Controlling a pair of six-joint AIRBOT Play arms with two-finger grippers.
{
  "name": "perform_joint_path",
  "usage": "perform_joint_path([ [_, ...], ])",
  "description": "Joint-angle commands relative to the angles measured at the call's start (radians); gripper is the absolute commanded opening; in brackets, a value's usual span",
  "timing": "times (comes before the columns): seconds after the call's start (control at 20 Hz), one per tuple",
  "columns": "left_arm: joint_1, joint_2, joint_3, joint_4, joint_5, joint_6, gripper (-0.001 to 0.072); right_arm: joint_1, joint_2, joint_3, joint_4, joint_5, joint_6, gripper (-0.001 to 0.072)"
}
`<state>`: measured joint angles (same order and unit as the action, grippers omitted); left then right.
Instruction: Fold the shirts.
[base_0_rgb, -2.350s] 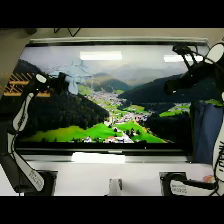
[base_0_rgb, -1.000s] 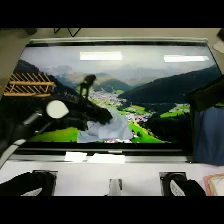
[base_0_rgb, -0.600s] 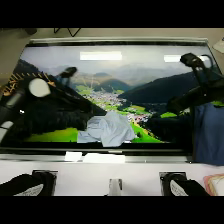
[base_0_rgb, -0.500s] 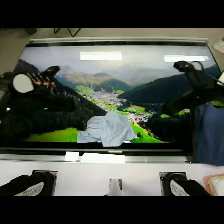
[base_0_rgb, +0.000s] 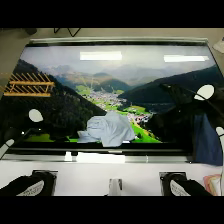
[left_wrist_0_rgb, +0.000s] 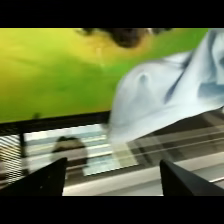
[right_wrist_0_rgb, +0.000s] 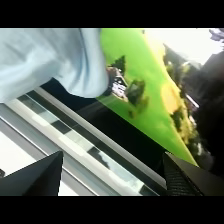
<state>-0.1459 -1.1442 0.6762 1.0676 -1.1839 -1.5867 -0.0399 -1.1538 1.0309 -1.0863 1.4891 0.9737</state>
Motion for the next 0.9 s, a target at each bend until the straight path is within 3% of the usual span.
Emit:
perform_joint_path([
  [0.0, -0.042, -0.055, -0.072, -0.135, 0.156, 0.005, 0.072, 0.0, -0.002, -0.048, 0.037, -0.01, -0.016, 0.0655],
  [0.15, -0.077, -0.093, -0.072, -0.164, 0.232, 0.004, 0.0717, 0.0, -0.002, -0.099, 0.037, -0.059, -0.008, 0.0663],
  [0.2, -0.087, -0.1, -0.072, -0.164, 0.258, 0.003, 0.0676, 0.0, -0.002, -0.125, 0.042, -0.086, -0.002, 0.0668],
  [0.3, -0.092, -0.104, -0.072, -0.164, 0.298, 0.0, 0.0433, 0.0, -0.002, -0.182, 0.077, -0.141, -0.002, 0.0669],
  [0.4, -0.092, -0.103, -0.065, -0.164, 0.294, 0.001, 0.0061, 0.029, -0.012, -0.237, 0.097, -0.201, -0.002, 0.0669],
  [0.65, -0.092, -0.045, -0.05, -0.163, 0.266, 0.008, 0.0035, 0.253, -0.128, -0.309, 0.117, -0.402, 0.003, 0.0667],
  [0.8, -0.092, 0.004, -0.05, -0.163, 0.264, 0.008, 0.0035, 0.276, -0.176, -0.309, 0.235, -0.475, -0.006, 0.0653],
  [0.85, -0.092, 0.018, -0.05, -0.163, 0.265, 0.008, 0.0035, 0.276, -0.181, -0.309, 0.248, -0.491, -0.006, 0.0601],
])
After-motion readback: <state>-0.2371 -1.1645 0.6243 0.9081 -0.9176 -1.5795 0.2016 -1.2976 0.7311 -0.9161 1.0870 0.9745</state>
